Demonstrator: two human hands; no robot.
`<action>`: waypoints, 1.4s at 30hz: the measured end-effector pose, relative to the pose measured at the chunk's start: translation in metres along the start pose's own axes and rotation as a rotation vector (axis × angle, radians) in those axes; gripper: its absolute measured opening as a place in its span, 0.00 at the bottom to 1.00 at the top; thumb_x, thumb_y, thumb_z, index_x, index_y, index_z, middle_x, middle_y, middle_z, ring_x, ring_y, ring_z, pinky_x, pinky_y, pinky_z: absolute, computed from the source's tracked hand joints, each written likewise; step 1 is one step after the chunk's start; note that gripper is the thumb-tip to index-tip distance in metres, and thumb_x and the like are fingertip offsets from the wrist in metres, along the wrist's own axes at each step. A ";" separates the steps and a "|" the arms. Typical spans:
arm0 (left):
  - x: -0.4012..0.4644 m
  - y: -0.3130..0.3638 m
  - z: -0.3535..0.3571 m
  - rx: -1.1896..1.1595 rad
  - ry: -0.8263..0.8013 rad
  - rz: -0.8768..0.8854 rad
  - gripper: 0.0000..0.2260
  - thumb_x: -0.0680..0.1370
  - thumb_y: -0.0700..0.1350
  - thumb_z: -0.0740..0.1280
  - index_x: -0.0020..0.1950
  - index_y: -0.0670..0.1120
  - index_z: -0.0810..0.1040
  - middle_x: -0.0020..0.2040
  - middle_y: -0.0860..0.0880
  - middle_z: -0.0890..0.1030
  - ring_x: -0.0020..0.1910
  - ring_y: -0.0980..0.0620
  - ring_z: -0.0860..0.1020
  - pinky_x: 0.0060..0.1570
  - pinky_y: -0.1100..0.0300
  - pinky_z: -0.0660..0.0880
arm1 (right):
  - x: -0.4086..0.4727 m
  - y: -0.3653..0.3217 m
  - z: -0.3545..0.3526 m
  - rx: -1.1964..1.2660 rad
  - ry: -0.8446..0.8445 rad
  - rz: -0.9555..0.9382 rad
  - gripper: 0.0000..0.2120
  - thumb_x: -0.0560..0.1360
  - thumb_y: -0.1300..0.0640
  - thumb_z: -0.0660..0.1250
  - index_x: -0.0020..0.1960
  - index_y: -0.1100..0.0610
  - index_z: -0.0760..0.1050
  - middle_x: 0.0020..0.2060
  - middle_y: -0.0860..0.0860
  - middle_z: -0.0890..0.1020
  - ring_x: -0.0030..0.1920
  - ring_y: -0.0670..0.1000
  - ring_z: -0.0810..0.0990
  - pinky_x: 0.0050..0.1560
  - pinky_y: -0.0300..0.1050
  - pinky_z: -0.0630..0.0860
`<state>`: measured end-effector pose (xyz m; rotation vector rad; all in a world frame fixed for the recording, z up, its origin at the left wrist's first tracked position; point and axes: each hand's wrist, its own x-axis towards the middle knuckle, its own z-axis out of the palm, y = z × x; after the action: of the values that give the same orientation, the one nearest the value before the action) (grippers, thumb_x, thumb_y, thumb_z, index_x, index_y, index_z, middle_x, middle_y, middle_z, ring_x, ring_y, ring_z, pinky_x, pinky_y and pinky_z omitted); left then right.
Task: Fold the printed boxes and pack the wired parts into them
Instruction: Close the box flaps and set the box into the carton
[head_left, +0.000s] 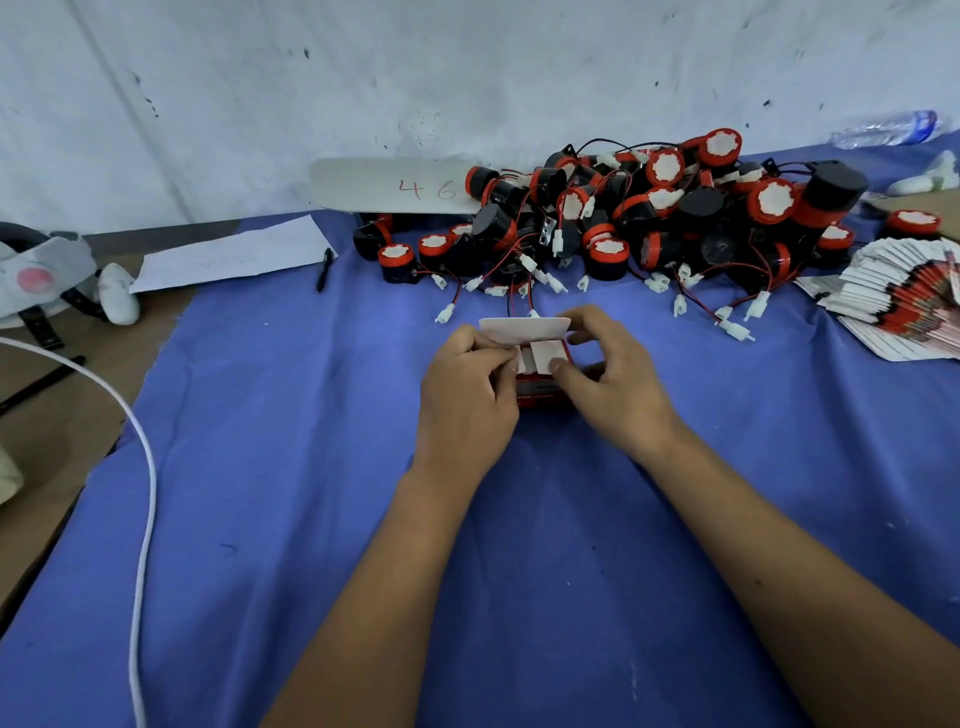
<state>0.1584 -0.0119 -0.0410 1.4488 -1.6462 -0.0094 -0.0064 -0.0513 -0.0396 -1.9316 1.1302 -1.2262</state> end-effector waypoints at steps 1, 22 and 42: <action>0.001 -0.001 0.000 -0.022 -0.005 -0.011 0.07 0.79 0.37 0.69 0.52 0.42 0.87 0.51 0.50 0.81 0.47 0.54 0.79 0.45 0.69 0.72 | -0.001 0.000 0.000 0.057 -0.065 0.000 0.09 0.78 0.58 0.68 0.57 0.51 0.76 0.50 0.42 0.81 0.53 0.52 0.80 0.49 0.45 0.80; -0.001 -0.025 -0.016 -0.527 -0.276 -0.378 0.12 0.80 0.44 0.73 0.63 0.52 0.85 0.40 0.44 0.86 0.27 0.51 0.80 0.35 0.55 0.80 | 0.000 0.004 -0.014 0.075 -0.267 -0.024 0.10 0.73 0.56 0.78 0.49 0.48 0.78 0.59 0.43 0.83 0.59 0.44 0.82 0.61 0.48 0.80; -0.001 -0.025 -0.020 -0.337 -0.332 -0.215 0.43 0.65 0.42 0.85 0.77 0.51 0.71 0.64 0.50 0.80 0.42 0.54 0.80 0.51 0.52 0.83 | 0.006 0.006 -0.008 -0.130 -0.181 -0.203 0.10 0.77 0.50 0.73 0.57 0.49 0.85 0.54 0.43 0.84 0.57 0.42 0.81 0.56 0.43 0.79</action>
<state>0.1900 -0.0083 -0.0438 1.4035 -1.6404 -0.6495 -0.0143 -0.0598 -0.0381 -2.2506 0.9601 -1.0751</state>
